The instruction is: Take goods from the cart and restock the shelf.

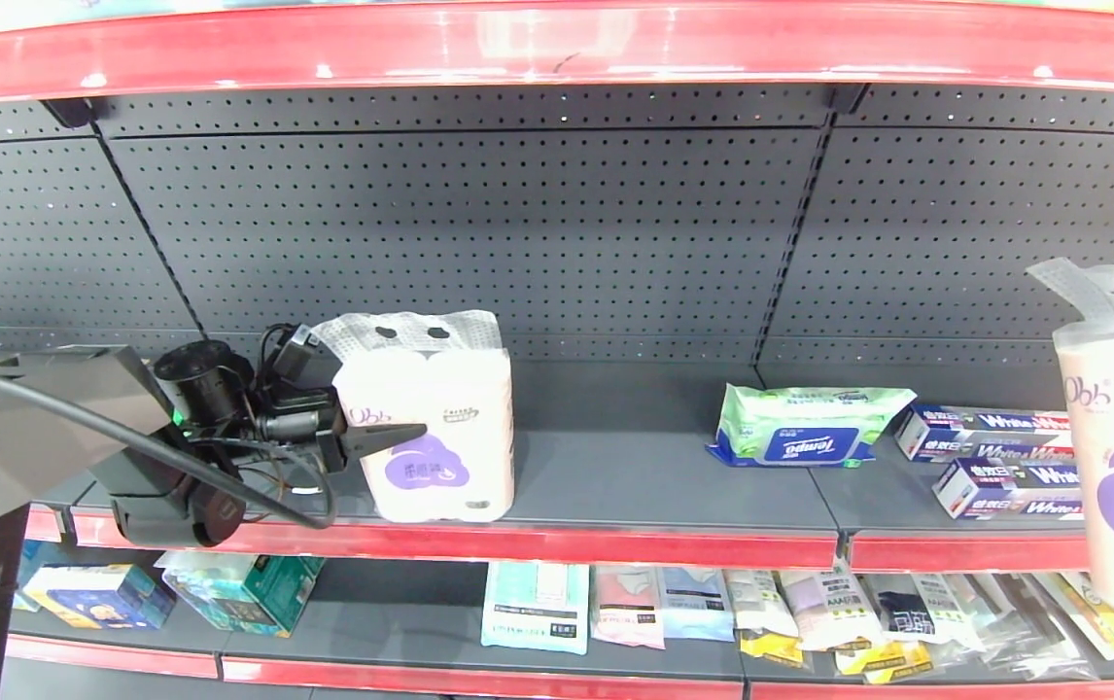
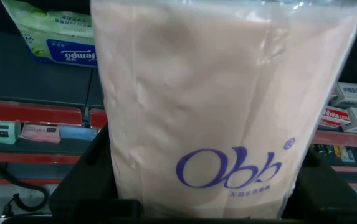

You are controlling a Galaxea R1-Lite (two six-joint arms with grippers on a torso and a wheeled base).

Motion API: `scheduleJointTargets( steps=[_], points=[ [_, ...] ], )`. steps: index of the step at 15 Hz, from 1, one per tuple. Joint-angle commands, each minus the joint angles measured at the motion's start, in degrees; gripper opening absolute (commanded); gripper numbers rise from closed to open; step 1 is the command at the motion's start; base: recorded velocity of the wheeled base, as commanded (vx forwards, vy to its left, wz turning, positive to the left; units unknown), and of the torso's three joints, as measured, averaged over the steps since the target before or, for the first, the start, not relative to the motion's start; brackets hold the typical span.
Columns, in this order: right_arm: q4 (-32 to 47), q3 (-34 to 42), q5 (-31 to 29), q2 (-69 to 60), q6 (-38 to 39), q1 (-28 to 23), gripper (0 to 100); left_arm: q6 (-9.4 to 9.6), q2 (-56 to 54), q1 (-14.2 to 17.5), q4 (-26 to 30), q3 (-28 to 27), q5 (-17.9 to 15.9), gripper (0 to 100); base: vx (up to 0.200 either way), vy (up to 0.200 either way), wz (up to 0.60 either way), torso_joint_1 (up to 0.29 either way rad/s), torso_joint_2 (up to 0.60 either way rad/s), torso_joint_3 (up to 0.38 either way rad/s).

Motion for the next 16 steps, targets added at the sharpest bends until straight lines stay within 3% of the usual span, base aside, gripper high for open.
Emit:
scheduleJointTargets(
  steps=[1,12,13,16],
  points=[
    [0.0,0.0,0.0,0.0,0.0,0.0,0,-0.03,-0.2,0.0,-0.2,0.2,0.0,0,0.000,0.000,0.00,0.000,0.00,0.000],
    [0.0,-0.4,-0.4,0.0,-0.6,0.1,0,0.40,0.0,0.0,-0.2,0.2,0.0,0,0.000,0.000,0.00,0.000,0.00,0.000],
    [0.0,-0.4,-0.4,0.0,-0.6,0.1,0,0.76,0.0,-0.2,-0.2,0.3,0.0,100,0.000,0.000,0.00,0.000,0.00,0.000],
    [0.0,-0.4,-0.4,0.1,-0.6,0.1,0,0.67,0.0,-0.2,-0.2,0.2,0.0,100,0.000,0.000,0.00,0.000,0.00,0.000]
  ],
)
